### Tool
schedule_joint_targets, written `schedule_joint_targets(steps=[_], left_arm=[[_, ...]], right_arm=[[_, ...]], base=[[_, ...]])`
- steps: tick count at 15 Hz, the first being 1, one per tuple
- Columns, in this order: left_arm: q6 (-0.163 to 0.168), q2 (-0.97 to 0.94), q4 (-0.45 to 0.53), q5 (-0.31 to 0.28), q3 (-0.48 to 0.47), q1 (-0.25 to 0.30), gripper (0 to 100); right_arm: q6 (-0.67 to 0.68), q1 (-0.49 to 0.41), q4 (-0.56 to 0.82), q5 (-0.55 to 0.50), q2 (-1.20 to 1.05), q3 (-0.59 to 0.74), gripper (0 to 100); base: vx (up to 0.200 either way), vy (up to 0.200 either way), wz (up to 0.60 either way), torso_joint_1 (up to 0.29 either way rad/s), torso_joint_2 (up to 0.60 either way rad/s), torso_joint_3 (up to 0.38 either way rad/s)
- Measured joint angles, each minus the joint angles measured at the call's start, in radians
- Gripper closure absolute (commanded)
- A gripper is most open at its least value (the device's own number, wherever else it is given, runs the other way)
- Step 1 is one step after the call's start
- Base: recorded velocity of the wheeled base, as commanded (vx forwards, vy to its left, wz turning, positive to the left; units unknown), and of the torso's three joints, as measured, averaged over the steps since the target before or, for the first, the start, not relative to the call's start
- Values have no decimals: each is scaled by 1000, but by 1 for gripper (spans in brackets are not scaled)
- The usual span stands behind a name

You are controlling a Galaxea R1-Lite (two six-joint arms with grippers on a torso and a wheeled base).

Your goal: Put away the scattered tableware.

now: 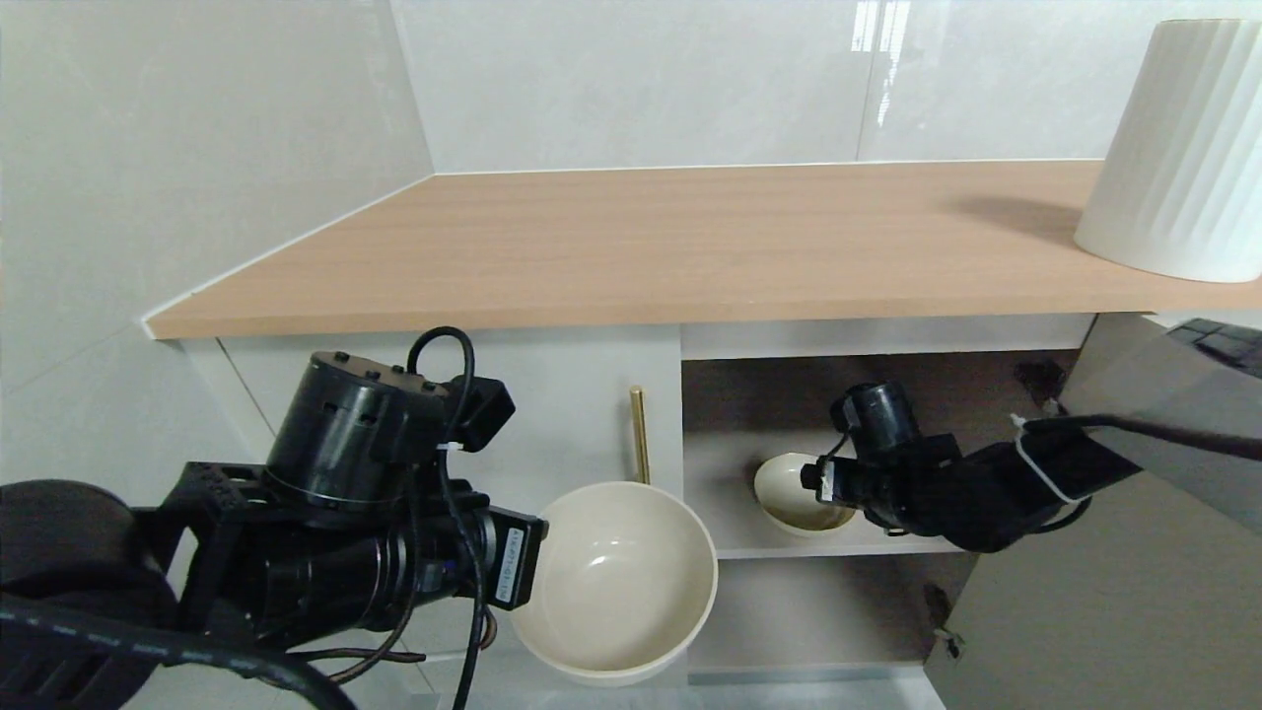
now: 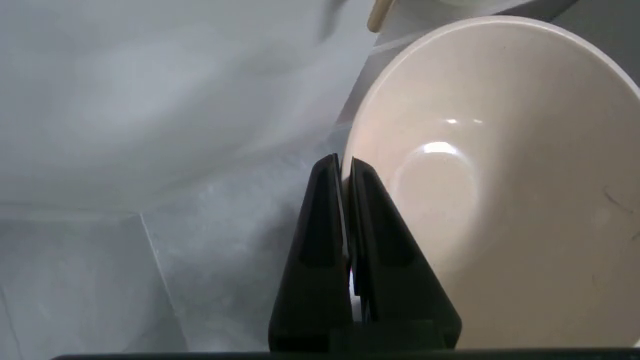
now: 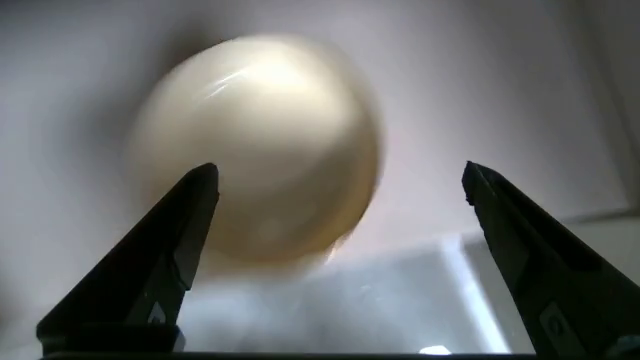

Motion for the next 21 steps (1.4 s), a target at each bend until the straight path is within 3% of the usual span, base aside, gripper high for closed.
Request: schedule_joint_targets(steps=[5, 10, 17, 21], left_arm=[[7, 124, -99, 11, 12, -49, 100], [5, 189, -142, 13, 29, -90, 100], [7, 270, -277, 73, 33, -156, 100], [7, 276, -280, 86, 31, -167, 100]], right_arm=[[-12, 157, 220, 179, -286, 150, 0], [-12, 197, 289, 337, -424, 170, 0], [-11, 282, 299, 340, -419, 192, 0], [-7, 289, 293, 336, -363, 185, 0]], base=[[0, 0, 0, 0, 0, 0], [0, 0, 0, 0, 0, 0], [0, 0, 0, 0, 0, 0], [0, 0, 0, 0, 0, 0]])
